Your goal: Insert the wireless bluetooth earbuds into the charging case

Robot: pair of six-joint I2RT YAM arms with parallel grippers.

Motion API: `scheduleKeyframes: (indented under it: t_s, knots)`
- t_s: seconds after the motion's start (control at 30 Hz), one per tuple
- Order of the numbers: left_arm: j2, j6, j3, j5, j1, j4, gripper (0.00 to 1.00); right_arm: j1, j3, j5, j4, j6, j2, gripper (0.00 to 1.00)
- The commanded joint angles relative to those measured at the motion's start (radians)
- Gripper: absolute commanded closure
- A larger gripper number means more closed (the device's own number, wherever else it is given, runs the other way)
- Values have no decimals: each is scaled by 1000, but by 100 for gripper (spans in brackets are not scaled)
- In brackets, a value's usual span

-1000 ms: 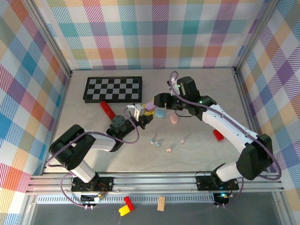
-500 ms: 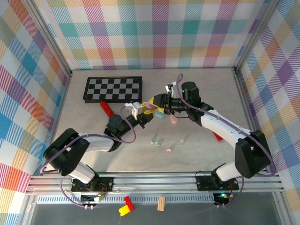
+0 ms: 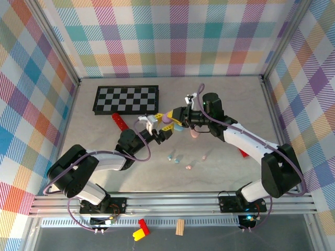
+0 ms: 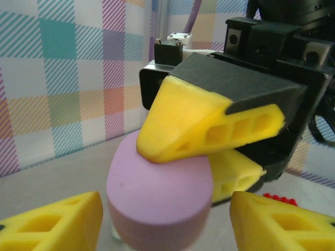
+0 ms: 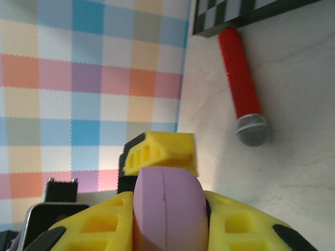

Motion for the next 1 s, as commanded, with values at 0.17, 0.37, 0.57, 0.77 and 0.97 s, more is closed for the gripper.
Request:
scheduleKeyframes:
  t_s: [0.17,0.37,0.57,0.77,0.97]
  knots:
    - [-115,63,-136,-59,3,-42,1,0,67,196,-134,-241,139,78]
    - [-307,144,-200,-154,14,-332,0,56,191,289,-199,-355,296,78]
    - [-471,202,-262,-172,80,-491,0,106,305,268,-160,-358,491,77]
    - [-546,128,-294,-135,127,-519,0,164,437,241,-173,-344,650,77]
    - [-556,101,-291,-142,137,-541,0,190,504,224,-196,-351,740,69]
